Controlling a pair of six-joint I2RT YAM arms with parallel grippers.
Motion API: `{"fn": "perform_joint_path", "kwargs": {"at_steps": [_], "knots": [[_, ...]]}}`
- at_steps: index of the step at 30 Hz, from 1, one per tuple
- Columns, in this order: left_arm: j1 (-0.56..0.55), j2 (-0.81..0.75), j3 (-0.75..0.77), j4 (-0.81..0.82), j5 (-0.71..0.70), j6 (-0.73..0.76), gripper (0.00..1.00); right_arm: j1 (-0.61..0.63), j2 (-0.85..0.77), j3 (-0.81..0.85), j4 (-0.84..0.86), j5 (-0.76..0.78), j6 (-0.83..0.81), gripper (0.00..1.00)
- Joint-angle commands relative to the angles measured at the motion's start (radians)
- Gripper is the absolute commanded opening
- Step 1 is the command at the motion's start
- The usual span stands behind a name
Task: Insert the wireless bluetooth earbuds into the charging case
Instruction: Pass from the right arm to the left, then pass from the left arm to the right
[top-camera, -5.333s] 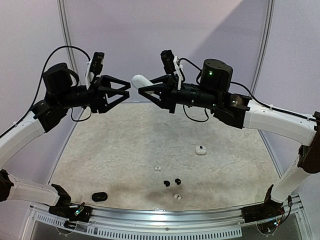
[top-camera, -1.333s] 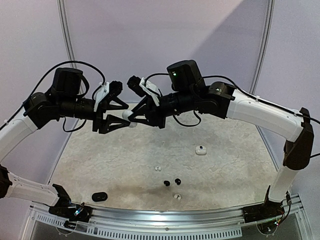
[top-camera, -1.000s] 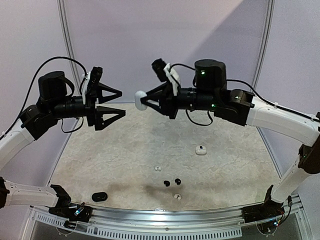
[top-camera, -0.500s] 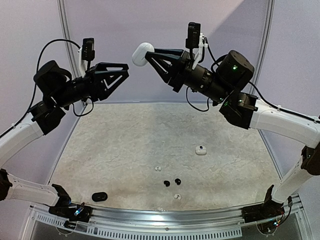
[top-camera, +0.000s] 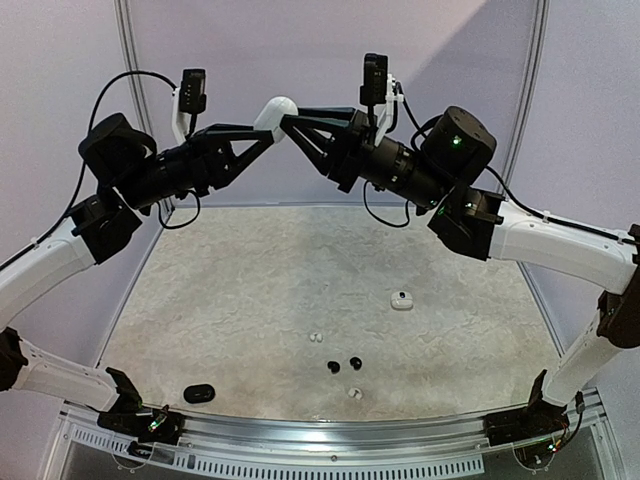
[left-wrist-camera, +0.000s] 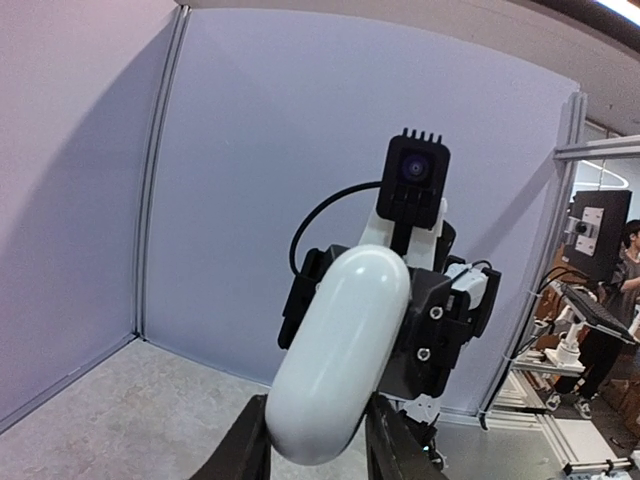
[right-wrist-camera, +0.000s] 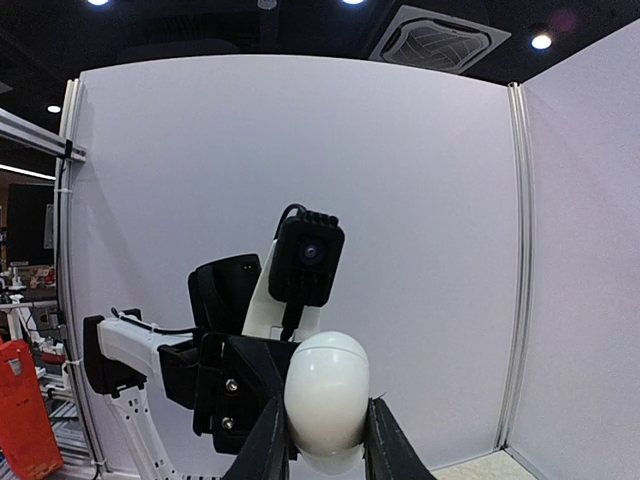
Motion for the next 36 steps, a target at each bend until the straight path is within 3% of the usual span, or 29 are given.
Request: {"fn": "perform_joint_path", "kwargs": {"at_steps": [1, 7, 15, 21, 29, 32, 36], "knots": [[-0.010, -0.001, 0.031, 0.006, 0.015, 0.023, 0.27, 0.005, 0.031, 0.007, 0.010, -0.035, 0.015, 0.00], [-0.010, -0.020, 0.019, 0.009, 0.037, 0.046, 0.00, -0.009, 0.044, -0.006, -0.007, -0.062, 0.030, 0.00], [0.006, -0.044, 0.001, 0.026, 0.062, 0.087, 0.00, -0.031, 0.046, -0.038, -0.001, -0.099, 0.070, 0.02], [0.030, -0.060, -0.010, -0.048, 0.065, 0.160, 0.00, -0.040, 0.037, -0.051, -0.041, -0.096, 0.070, 0.37], [0.048, -0.087, -0.049, -0.183, 0.072, 0.289, 0.00, -0.040, 0.000, -0.004, -0.217, -0.123, -0.004, 0.65], [0.055, -0.094, -0.044, -0.252, 0.071, 0.350, 0.00, -0.040, -0.016, 0.026, -0.331, -0.134, -0.058, 0.95], [0.059, -0.103, -0.021, -0.416, 0.069, 0.480, 0.00, -0.041, -0.049, 0.067, -0.521, -0.141, -0.159, 0.99]]}}
